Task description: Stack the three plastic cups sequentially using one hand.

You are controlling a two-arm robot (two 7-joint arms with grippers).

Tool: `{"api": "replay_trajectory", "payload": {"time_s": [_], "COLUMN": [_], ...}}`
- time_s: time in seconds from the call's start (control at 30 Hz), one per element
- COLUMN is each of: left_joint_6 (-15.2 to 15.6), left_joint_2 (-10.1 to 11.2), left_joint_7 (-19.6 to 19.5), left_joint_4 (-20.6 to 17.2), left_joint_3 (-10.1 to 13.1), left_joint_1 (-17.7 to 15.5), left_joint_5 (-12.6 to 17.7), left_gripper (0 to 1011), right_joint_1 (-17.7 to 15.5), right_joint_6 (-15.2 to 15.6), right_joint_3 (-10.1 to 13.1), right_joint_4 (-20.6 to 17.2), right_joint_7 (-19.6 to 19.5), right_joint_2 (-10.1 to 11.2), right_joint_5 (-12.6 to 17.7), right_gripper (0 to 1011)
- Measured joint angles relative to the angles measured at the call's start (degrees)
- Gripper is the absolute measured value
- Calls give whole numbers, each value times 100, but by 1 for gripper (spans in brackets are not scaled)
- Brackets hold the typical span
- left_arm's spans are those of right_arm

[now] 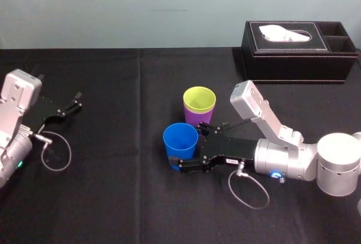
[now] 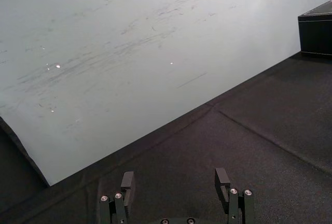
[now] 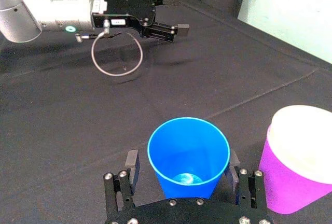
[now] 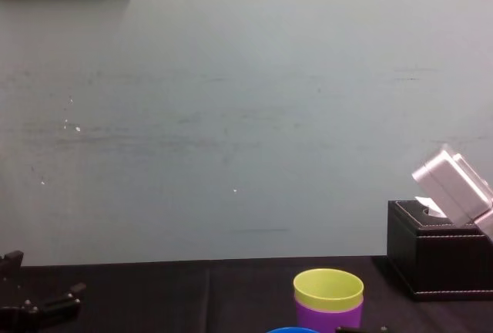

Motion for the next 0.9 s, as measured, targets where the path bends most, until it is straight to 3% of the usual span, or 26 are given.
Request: {"api": "replay_trajectory", "payload": {"time_s": [0.27,0.6,0.9], "left_joint_6": [0,0,0], "left_joint_2": [0,0,0], "left_joint_7": [0,0,0], "left_joint_4": [0,0,0], "left_joint_3": [0,0,0], "left_joint_1": [0,0,0], "left_joint_5": [0,0,0], "left_gripper": [1011,1011,1011], "right_joint_1": [-8,-20,-23], "right_joint_6": [0,-4,-8], "right_joint_3": [7,15,21], "right_joint_4": [-5,-15,-20], "right_joint_7": [-3,-4,-8], "right_joint_2": [8,15,19], "right_joint_5": [2,5,5], "right_gripper": [1004,777,734]}}
